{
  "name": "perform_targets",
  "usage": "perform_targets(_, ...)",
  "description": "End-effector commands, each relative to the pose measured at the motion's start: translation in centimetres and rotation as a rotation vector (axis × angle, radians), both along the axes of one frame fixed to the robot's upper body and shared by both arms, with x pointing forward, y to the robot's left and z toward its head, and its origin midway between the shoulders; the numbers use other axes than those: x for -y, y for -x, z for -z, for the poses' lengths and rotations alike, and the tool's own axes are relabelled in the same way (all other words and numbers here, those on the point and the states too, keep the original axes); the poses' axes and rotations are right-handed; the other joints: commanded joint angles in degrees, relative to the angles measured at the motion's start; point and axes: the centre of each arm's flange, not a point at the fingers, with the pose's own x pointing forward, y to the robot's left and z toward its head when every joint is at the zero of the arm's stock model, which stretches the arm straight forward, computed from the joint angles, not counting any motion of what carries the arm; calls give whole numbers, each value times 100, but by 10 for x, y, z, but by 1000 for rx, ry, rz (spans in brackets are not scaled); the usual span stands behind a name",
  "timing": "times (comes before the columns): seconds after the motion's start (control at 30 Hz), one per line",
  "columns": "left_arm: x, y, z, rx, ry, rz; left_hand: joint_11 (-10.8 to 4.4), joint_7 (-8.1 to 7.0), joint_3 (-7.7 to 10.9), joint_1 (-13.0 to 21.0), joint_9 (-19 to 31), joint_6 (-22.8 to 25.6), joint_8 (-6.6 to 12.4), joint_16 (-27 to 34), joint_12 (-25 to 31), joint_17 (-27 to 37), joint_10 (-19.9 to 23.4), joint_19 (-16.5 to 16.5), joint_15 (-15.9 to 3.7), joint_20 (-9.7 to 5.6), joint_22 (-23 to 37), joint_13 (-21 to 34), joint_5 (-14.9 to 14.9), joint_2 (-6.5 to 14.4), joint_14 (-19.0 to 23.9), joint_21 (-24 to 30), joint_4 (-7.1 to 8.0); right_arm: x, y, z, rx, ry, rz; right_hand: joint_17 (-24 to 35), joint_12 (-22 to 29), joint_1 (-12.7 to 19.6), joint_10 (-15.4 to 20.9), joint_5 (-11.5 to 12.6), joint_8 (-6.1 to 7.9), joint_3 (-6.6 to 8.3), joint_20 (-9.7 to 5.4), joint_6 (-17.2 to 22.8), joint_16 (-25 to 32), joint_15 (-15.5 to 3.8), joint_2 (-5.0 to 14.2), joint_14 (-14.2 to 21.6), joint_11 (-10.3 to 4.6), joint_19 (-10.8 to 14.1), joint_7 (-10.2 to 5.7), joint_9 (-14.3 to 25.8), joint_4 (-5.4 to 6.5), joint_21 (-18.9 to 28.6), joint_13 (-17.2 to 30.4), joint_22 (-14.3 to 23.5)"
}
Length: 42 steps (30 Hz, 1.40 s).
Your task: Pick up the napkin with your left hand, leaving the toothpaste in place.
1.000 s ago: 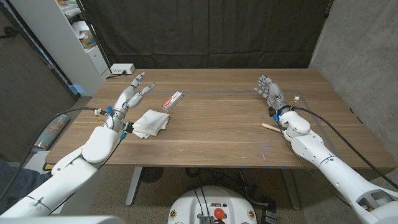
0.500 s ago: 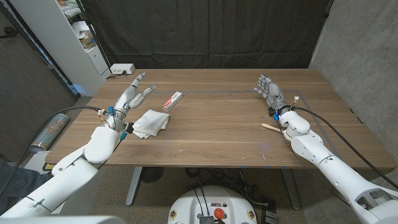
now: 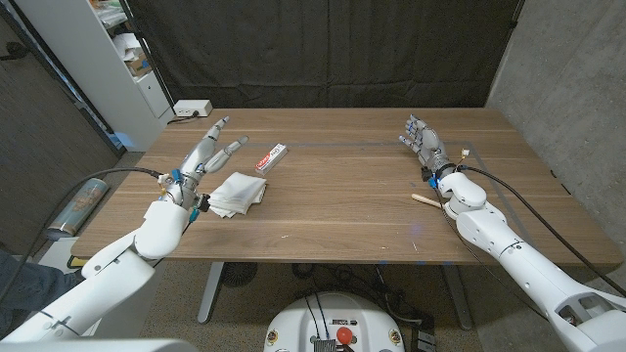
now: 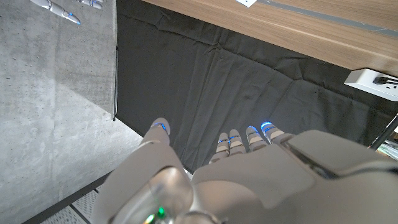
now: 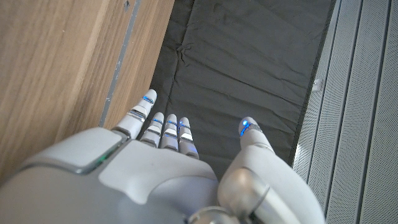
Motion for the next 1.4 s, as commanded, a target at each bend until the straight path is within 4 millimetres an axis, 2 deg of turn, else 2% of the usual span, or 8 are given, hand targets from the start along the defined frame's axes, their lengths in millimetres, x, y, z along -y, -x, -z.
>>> perform_targets(0.03, 0, 2, 3, -7, -24, -16, -36, -1, 9, 49, 26, 18, 3, -3, -11, 16, -16, -65, 3, 40, 26, 2, 6, 38, 21, -29, -29, -4, -2, -3, -1, 5, 1, 15, 25, -12, 30, 42, 0, -22, 24, 59, 32, -16, 65, 17, -7, 24, -16, 0, -9, 55, 12, 30)
perform_targets(0.97, 16, 2, 13, -34, -117, -87, -29, -2, 14, 77, 29, 25, 3, -1, -12, 16, -12, -52, 18, 57, 26, 4, 4, 37, 39, -46, -77, -1, 0, -2, 0, 17, -5, 5, 24, -19, 29, 47, -1, -30, 24, 58, 32, -14, 76, 13, -9, 18, -16, 0, -14, 53, 12, 30)
perform_targets(1.13, 20, 4, 15, -30, -152, -134, -31, -5, 15, 84, 29, 19, 0, -4, -9, 16, -4, -49, 13, 64, 26, 5, 4, 36, 35, -48, -88, 1, 1, -2, 1, 23, -6, 2, 23, -17, 25, 48, 0, -31, 27, 58, 31, -14, 75, 12, -6, 19, -19, 0, -18, 53, 12, 30)
perform_targets(1.4, 24, 2, 22, -19, -267, -304, -35, -1, 19, 101, 30, 16, -1, -3, -8, 16, -1, -46, 15, 74, 26, 5, 6, 34, 41, -54, -109, 2, 2, -2, -3, 20, -4, 1, 24, -23, 30, 48, 0, -34, 27, 59, 32, -16, 80, 12, -2, 21, -17, 0, -16, 54, 12, 30)
